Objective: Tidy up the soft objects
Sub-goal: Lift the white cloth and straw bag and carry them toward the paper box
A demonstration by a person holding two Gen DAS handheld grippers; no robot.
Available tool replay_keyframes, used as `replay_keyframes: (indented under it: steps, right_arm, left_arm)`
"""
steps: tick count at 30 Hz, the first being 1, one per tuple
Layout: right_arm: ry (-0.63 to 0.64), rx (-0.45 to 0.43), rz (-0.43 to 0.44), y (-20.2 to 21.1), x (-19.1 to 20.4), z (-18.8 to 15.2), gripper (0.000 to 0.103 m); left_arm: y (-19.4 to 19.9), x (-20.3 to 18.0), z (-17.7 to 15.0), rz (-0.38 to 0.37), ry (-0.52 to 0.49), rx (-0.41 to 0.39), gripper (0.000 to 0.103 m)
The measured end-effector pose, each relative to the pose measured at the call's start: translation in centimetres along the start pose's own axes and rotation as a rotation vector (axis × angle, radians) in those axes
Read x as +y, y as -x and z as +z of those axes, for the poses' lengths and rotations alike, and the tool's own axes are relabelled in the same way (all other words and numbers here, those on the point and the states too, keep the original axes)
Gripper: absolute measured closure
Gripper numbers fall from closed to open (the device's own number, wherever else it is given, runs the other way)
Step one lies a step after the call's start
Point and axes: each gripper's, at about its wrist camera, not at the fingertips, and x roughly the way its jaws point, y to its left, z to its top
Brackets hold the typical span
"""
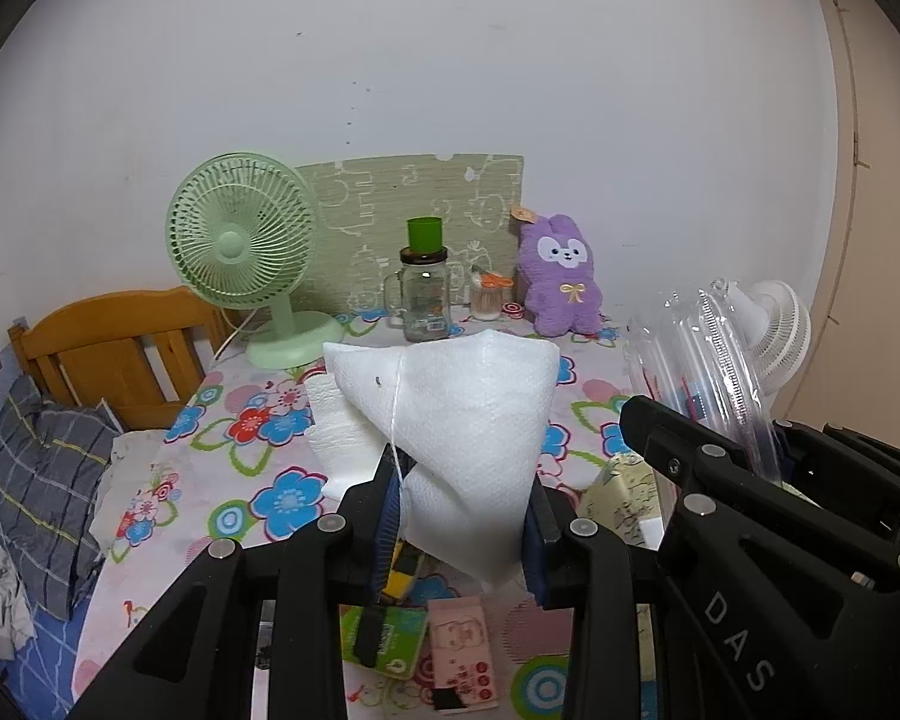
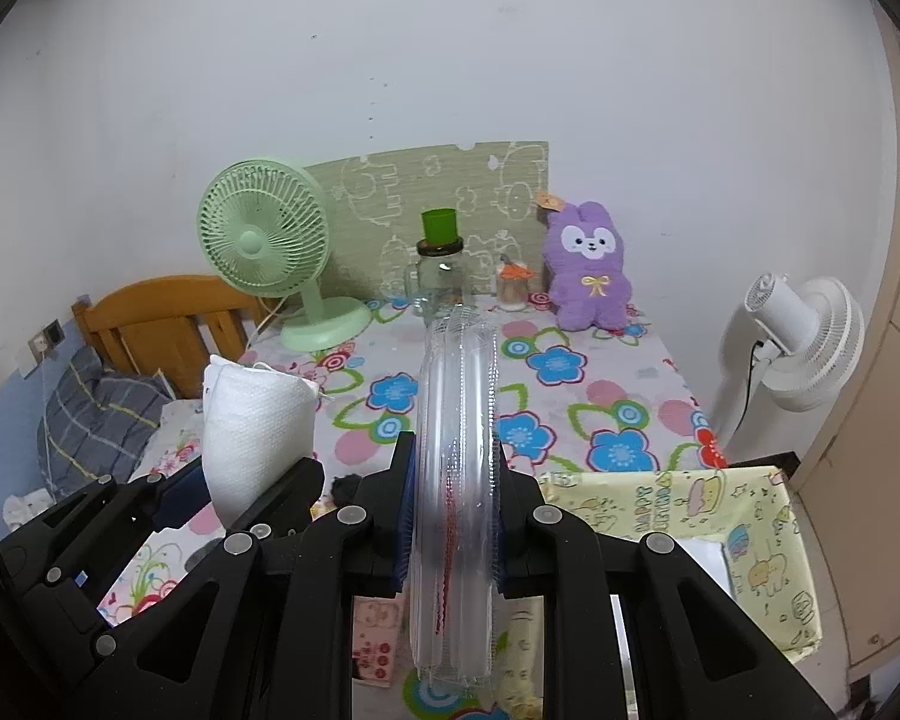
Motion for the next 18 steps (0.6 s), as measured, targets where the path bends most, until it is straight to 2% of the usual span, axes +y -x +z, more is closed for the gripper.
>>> replay_keyframes:
  steps: [18]
  right_arm:
    - [-0.032, -0.009, -0.056, 1.2, -6.3, -0.6, 0.080]
  left_arm:
    - [-0.8, -6.3, 0.0, -0.055, -0.042, -0.003, 0.069]
